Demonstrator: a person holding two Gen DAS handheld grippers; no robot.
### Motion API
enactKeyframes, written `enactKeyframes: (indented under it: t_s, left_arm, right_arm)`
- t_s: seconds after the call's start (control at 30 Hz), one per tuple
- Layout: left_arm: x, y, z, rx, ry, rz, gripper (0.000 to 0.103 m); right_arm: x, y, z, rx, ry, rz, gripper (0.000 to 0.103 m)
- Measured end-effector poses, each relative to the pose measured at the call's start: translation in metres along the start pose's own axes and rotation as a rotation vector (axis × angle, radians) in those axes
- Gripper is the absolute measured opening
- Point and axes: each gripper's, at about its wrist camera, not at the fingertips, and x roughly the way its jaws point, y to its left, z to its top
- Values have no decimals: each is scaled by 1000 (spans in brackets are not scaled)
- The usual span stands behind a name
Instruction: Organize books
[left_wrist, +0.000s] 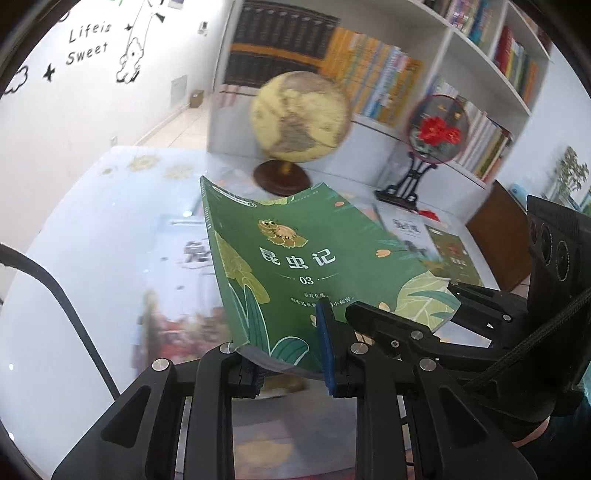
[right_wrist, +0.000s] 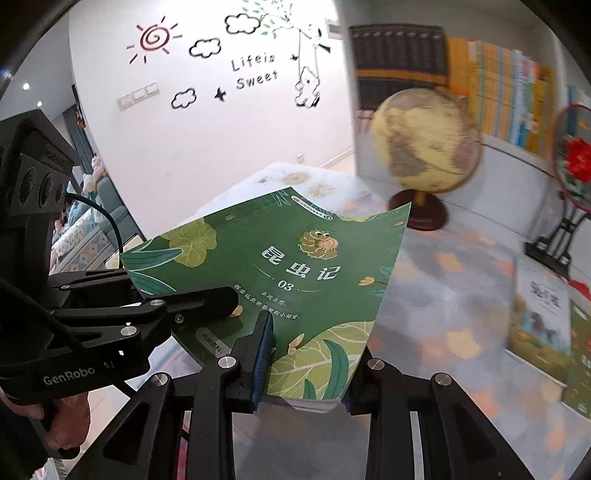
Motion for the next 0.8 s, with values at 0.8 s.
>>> enactKeyframes:
  t_s: [0.8]
  left_arm:
    - [47,90,-11,-103,134,-109,21]
  right_arm:
    - [90,21,12,137,134,-50,32]
